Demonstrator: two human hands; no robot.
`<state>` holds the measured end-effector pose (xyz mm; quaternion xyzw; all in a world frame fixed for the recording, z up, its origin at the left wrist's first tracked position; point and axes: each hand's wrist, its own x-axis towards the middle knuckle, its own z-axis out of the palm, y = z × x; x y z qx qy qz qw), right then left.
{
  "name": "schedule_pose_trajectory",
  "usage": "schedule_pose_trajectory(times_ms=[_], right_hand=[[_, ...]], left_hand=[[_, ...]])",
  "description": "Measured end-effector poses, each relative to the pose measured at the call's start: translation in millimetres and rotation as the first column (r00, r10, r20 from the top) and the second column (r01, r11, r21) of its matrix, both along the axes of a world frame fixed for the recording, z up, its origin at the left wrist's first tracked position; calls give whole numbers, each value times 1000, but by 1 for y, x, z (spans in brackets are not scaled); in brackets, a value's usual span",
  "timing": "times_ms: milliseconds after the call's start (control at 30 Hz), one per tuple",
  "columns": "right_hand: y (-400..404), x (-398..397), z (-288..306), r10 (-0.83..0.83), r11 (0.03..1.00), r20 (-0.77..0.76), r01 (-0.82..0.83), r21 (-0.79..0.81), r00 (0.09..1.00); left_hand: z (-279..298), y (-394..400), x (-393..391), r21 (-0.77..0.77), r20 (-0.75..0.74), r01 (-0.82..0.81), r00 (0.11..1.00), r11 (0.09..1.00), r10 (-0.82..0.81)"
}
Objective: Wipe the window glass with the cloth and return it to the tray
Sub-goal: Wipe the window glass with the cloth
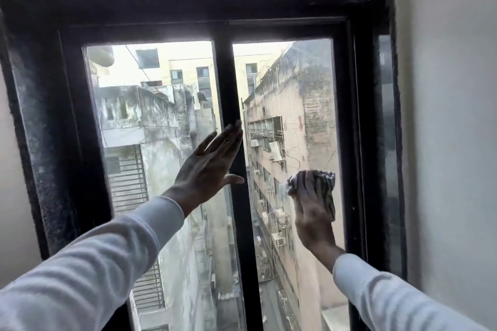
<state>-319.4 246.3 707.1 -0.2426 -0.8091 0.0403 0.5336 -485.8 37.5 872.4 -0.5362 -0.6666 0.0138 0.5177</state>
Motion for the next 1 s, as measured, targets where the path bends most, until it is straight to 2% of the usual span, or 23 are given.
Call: schedule_pose_trajectory(times_ms=[100,167,200,267,300,333,367,400,467,500,533,567,600,667,700,733,767,800,833,867,900,933,1000], right_hand=[[-5,-21,-23,9,933,322,-124,338,947],[4,-35,18,21,830,371,-223,511,928],[9,-39,46,3,822,345,-199,533,938],[29,-37,80,-25,898,105,-24,440,994],[33,-33,79,-49,958,-55,62,280,997],[32,-29,64,-75,991,-144,90,102,987],[30,-28,36,-87,995,-143,92,34,986],[22,-27,0,-60,993,-46,64,98,997],[13,-20,-55,-22,897,324,-124,424,946],[20,-16,-53,-52,816,426,-207,539,903],[30,-13,-32,-88,754,447,-234,614,890],[38,-15,-5,-83,757,402,-204,620,912],[43,-19,19,-46,837,282,-117,535,958],[43,-28,44,-64,981,-88,79,176,994],[37,-33,38,-98,994,-179,107,38,979],[29,-38,21,-117,992,-158,123,33,981],[19,-42,-4,-103,982,-30,106,156,994],[13,-41,-22,-81,936,160,20,353,984],[16,-36,-20,-79,862,310,-91,499,948],[25,-31,-2,-91,799,385,-163,578,918],[31,-29,24,-113,775,385,-161,611,916],[36,-30,47,-89,818,303,-104,565,949],[42,-33,69,-61,959,-38,69,275,997]], left_hand=[[-2,4,1,52,-45,-13,999,999,15],[-2,3,3,53,-60,-26,998,998,29],[-2,3,2,51,-67,-31,997,998,34],[-3,3,1,55,-72,-43,996,998,47],[-3,4,0,57,-72,-46,996,997,50],[-5,4,-1,64,-67,-48,996,997,52],[-6,5,-2,70,-56,-43,997,997,47],[-6,6,-3,73,-44,-39,998,997,43],[-5,6,-3,73,-24,-36,999,997,38],[-4,7,-4,75,-20,-36,999,997,38],[-3,7,-5,81,-18,-37,999,996,38],[-3,8,-5,87,-14,-44,999,995,46],[-3,7,-6,93,-9,-56,998,994,57],[-4,8,-6,99,6,-68,998,993,68],[-5,8,-5,100,14,-63,998,993,62],[-5,8,-4,100,19,-56,998,993,54],[-4,8,-2,98,24,-51,999,994,49],[-4,8,-1,94,30,-48,999,994,46],[-4,8,0,90,33,-46,999,995,44],[-3,8,0,85,36,-41,999,996,38],[-2,7,1,78,43,-35,999,996,32],[-2,6,1,78,52,-31,998,996,27],[-3,6,0,86,68,-26,997,996,20]])
